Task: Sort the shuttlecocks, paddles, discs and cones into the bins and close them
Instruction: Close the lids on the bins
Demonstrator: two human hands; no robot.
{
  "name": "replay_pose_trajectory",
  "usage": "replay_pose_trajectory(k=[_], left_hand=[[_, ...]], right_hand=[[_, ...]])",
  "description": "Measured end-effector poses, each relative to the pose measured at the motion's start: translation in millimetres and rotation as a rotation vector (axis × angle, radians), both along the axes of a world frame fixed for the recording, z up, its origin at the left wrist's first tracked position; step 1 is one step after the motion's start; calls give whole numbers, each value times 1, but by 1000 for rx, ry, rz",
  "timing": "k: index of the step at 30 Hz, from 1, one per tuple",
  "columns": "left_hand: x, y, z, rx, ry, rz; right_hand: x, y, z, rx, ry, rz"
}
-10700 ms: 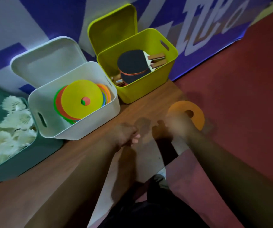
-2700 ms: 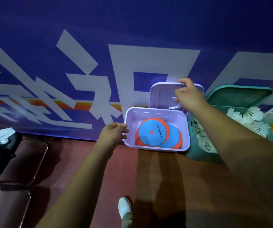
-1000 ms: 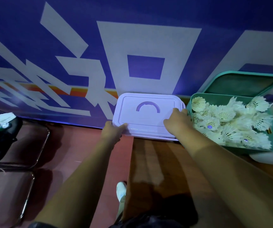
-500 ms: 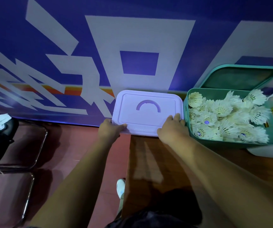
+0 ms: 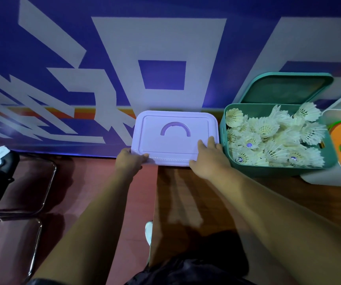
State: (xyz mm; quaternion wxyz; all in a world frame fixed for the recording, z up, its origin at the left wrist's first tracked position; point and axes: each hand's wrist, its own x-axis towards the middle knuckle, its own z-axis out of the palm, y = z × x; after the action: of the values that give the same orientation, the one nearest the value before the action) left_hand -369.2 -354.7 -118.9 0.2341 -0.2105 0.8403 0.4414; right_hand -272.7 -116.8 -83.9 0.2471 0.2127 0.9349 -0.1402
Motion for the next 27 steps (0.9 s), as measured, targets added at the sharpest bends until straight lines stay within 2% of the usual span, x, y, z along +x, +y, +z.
replay_pose_trajectory(k=[3,7,9,12,15,18,22,27], left_hand=[[3,-1,2,-40,10,2],[10,9,15,-225,48,-47],[15,14,24,-283,102,-93],[19,26,41,-323,226,-182],[22,50,64,-267,310,-309],[34,88,92,-199,296,-471],[54,129,112,-119,318,-595],[73,152,116,-46,312,-653]], right_hand=[[3,-4,-1,-25,-13,10],[3,4,17,-61,-13,27],[-3,16,34,-100,92,5],[-11,53,73,-230,323,-177],[-17,99,107,-280,543,-374],[-22,143,126,-251,628,-420],[-22,184,133,-163,577,-390],[-21,210,133,-86,507,-272]])
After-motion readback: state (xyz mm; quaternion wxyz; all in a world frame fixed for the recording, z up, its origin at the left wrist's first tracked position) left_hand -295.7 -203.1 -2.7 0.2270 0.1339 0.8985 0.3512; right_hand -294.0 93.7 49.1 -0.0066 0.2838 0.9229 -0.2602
